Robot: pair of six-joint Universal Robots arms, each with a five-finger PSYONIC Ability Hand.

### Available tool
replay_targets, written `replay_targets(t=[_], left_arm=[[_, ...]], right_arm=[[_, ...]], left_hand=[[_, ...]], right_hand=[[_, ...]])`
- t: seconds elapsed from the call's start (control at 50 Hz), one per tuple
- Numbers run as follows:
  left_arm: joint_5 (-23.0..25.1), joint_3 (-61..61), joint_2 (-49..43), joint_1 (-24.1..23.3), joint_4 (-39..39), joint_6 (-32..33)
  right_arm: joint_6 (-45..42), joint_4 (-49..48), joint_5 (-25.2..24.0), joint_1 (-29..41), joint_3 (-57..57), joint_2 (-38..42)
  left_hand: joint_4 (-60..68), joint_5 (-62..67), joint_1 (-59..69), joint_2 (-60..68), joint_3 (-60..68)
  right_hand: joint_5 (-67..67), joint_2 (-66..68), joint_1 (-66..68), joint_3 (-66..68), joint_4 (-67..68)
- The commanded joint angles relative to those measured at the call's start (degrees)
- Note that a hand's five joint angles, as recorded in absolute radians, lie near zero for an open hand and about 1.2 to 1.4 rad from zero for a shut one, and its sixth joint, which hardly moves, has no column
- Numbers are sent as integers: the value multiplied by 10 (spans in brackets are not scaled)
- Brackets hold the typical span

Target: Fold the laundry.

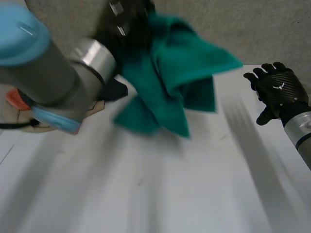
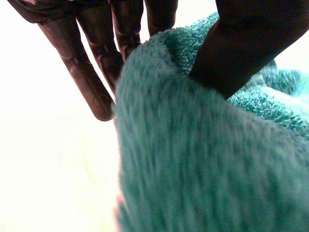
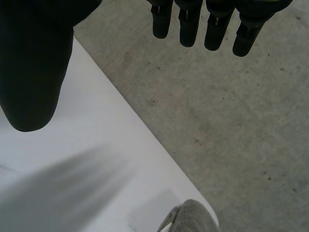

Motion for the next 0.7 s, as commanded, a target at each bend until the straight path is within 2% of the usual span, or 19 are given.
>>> replay_targets(t=[0.02, 0.16, 0.18, 0.22, 0.24, 0.32, 0.38, 0.5, 0.56, 0.7], left_arm=[[-4, -25, -132, -31, -72, 89], [-7, -58, -123, -41, -103, 105], [-6, -62, -109, -40, -105, 105], [-8, -73, -78, -39, -107, 107], [-8, -87, -50, -35, -107, 108], [-14, -128, 16, -26, -104, 108], [-33, -153, 52, -25, -105, 108], [-122, -258, 113, -29, -102, 101], [-158, -312, 123, -35, -95, 95], [-169, -360, 107, -54, -57, 61]], right_arm=[[27, 30, -4, -28, -8, 1], [30, 84, -12, -36, -33, 9], [30, 90, -16, -36, -35, 10], [32, 113, -37, -36, -43, 15], [33, 121, -47, -36, -47, 19], [59, 174, -92, -32, -74, 50], [94, 210, -107, -30, -103, 75], [128, 230, -108, -22, -154, 142], [130, 226, -109, 6, -178, 180], [131, 224, -106, 57, -243, 255]], left_hand=[[114, 135, 173, 115, 117], [114, 135, 173, 115, 117], [56, 77, 115, 57, 59], [-146, -124, -86, -145, -142], [-308, -287, -249, -307, -305], [-425, -404, -366, -425, -422], [-451, -430, -391, -450, -448], [-453, -431, -393, -452, -449], [-444, -423, -385, -443, -441], [-404, -383, -344, -403, -401]], right_hand=[[-28, -19, -28, -20, -20], [-28, -19, -28, -20, -20], [-28, -19, -28, -20, -20], [-28, -19, -28, -20, -20], [-28, -19, -28, -20, -20], [-28, -19, -28, -20, -20], [-28, -19, -28, -20, -20], [-28, -19, -28, -20, -20], [-28, -19, -28, -20, -20], [45, 54, 45, 53, 52]])
